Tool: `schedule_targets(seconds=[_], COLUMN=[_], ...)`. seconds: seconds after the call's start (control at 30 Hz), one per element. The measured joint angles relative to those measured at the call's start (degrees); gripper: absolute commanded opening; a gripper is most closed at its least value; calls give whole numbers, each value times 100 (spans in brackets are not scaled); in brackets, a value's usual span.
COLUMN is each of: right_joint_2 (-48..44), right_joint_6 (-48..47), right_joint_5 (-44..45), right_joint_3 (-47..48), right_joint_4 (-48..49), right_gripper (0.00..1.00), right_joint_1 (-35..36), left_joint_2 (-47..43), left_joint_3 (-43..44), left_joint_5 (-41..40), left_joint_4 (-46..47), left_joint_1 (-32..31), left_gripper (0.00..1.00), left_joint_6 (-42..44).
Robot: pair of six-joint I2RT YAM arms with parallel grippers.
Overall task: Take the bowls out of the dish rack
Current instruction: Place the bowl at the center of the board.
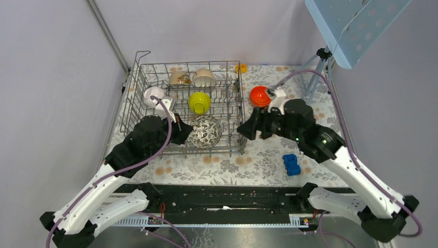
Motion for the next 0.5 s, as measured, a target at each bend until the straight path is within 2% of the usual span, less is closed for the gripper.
schedule_targets(seconds=[0.13,0.37,0.5], right_joint_2=[822,2028,2741], right_joint_6=[-122,-450,-669], right_joint_5=[732,1976,2376], right_joint_3=[826,2273,3139], right_joint_4=[-94,-592,-1056], right_gripper=[76,74,68], right_joint_1=[935,1786,2068], left_joint_2=[317,345,341], left_joint_3=[74,160,170], left_joint_5=[-234,-623,-730], left_joint_4=[-188,-361,-393], left_joint_1=[0,0,0], left_gripper=[0,0,0], left_joint_6=[0,46,46])
